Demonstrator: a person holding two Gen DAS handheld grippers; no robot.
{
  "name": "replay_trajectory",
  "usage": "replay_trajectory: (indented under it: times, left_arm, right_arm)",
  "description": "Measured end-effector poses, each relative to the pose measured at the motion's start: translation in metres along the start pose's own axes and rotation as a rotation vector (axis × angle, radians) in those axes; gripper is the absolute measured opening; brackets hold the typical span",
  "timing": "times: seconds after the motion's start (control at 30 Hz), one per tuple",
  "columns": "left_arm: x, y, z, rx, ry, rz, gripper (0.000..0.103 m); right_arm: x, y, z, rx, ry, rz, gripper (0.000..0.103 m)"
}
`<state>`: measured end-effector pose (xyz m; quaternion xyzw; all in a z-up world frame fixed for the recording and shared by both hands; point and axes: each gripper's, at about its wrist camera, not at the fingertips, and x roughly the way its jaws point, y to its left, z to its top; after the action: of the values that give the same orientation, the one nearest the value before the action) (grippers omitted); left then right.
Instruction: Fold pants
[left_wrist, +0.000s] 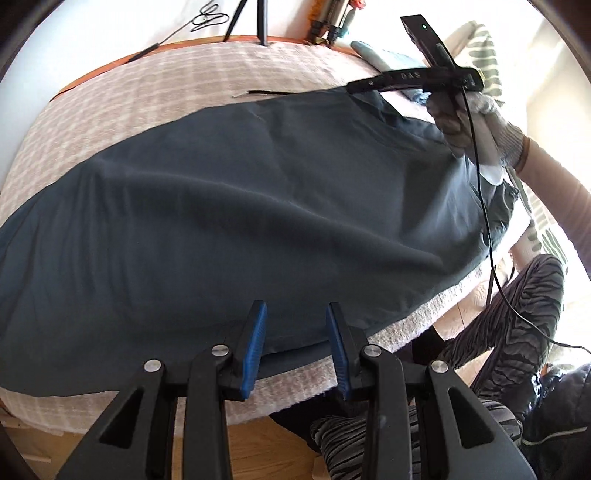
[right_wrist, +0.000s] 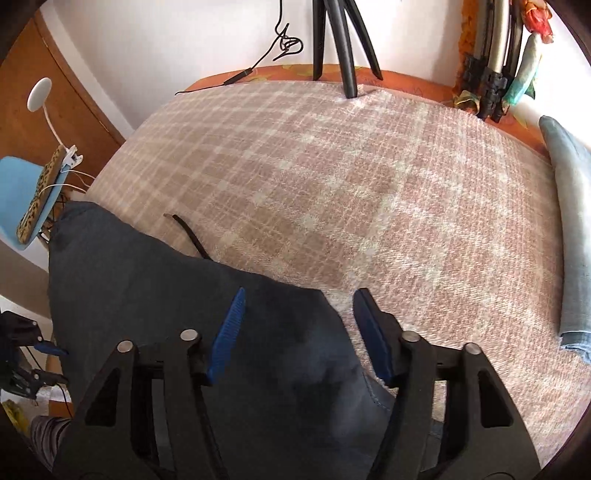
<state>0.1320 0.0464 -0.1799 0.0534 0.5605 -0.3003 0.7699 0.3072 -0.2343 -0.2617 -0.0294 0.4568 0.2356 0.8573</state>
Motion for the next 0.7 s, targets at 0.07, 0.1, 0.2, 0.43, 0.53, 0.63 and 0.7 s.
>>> replay_trajectory:
  times: [0.07, 0.1, 0.2, 0.43, 0.53, 0.63, 0.7]
  left_arm:
    - [0.007, -0.004, -0.004, 0.015, 0.026, -0.007, 0.03]
    - [0.009, -0.005, -0.006, 0.015, 0.037, -0.007, 0.03]
    - [0.011, -0.011, -0.01, 0.043, 0.026, 0.011, 0.03]
    - [0.012, -0.015, -0.014, 0.034, 0.007, 0.019, 0.03]
    - [0.008, -0.011, -0.016, 0.006, -0.004, 0.04, 0.03]
    - [-0.008, 0.0, -0.021, -0.041, -0.034, 0.08, 0.03]
    - [-0.022, 0.012, -0.027, -0.1, -0.067, 0.077, 0.03]
  right_arm:
    - [0.004, 0.013, -0.002, -0.067, 0.017, -0.049, 0.008]
    - [0.004, 0.02, -0.002, -0.105, 0.014, -0.076, 0.007]
    - [0.001, 0.031, 0.005, -0.184, -0.018, -0.175, 0.004]
    - [0.018, 0.021, 0.013, -0.141, -0.011, -0.238, 0.004]
    - [0.003, 0.02, 0.008, -0.096, -0.028, -0.204, 0.014]
    - [-0.032, 0.028, 0.001, -0.086, -0.111, -0.203, 0.046]
    - [-0.054, 0.04, -0.006, -0.097, -0.151, -0.159, 0.053]
